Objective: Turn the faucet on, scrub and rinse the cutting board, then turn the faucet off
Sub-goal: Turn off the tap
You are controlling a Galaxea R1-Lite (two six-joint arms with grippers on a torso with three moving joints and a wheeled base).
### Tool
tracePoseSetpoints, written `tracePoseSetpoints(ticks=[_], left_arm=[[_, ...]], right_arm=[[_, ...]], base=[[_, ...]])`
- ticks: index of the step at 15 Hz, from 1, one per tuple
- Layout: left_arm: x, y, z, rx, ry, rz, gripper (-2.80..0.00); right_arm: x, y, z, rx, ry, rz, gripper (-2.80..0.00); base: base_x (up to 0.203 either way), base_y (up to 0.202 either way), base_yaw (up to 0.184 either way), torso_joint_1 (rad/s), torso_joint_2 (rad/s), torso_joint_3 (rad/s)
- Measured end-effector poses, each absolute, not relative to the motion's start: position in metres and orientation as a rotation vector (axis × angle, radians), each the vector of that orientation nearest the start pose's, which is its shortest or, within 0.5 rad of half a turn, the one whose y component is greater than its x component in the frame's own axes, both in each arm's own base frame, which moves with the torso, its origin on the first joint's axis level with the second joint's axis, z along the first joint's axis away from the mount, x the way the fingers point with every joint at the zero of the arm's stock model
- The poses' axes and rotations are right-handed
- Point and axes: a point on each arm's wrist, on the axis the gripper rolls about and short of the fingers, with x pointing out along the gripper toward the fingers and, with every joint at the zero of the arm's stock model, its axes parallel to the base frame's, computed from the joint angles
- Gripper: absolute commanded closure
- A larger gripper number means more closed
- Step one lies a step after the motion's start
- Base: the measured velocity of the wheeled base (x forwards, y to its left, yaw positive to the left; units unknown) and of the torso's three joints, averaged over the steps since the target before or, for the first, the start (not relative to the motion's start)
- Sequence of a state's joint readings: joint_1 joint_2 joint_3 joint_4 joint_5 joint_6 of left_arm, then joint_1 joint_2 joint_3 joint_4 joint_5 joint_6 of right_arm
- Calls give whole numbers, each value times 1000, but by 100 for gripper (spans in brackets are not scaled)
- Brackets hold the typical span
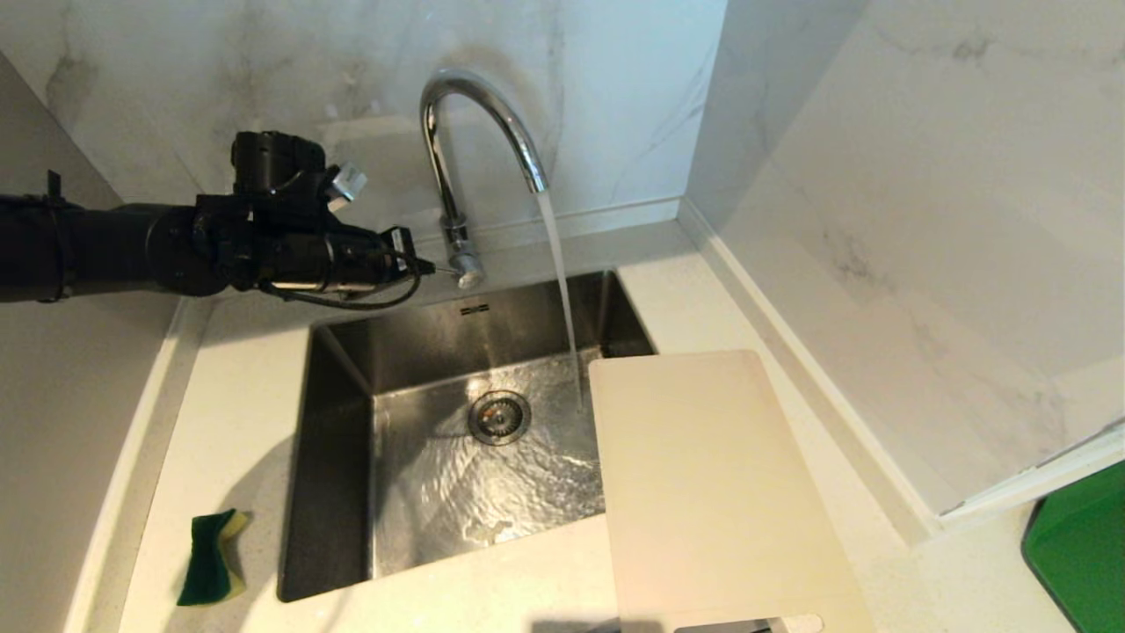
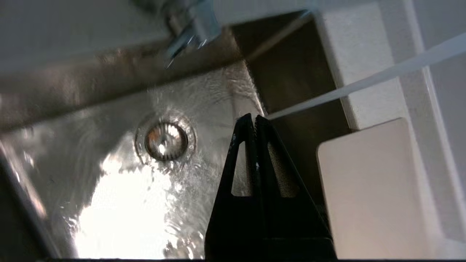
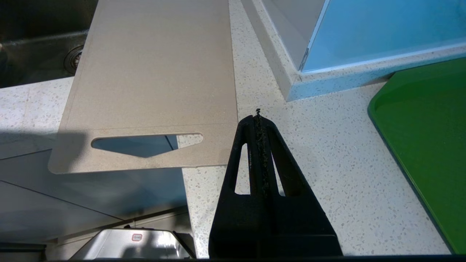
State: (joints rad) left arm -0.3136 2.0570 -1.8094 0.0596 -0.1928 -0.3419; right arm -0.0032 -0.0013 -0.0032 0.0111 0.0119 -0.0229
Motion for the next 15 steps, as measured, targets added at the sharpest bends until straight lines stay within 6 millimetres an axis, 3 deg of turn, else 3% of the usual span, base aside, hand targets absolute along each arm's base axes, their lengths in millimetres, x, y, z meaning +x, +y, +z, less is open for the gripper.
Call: tracePoseSetpoints(ticks=[5,11,15], left_arm=[[405,-144,264,-206,328,-472,0],[420,-146,253,-16,218,-368,0],[427,-154,246,4,181,-310,0]], right_arm=[[-23,0,75,-22,5,9,0],[-23,0,75,-23,5,9,0],[-23,0,75,-21,4,8,0]], base=[[0,0,0,0,0,0],[0,0,0,0,0,0],[0,0,0,0,0,0]])
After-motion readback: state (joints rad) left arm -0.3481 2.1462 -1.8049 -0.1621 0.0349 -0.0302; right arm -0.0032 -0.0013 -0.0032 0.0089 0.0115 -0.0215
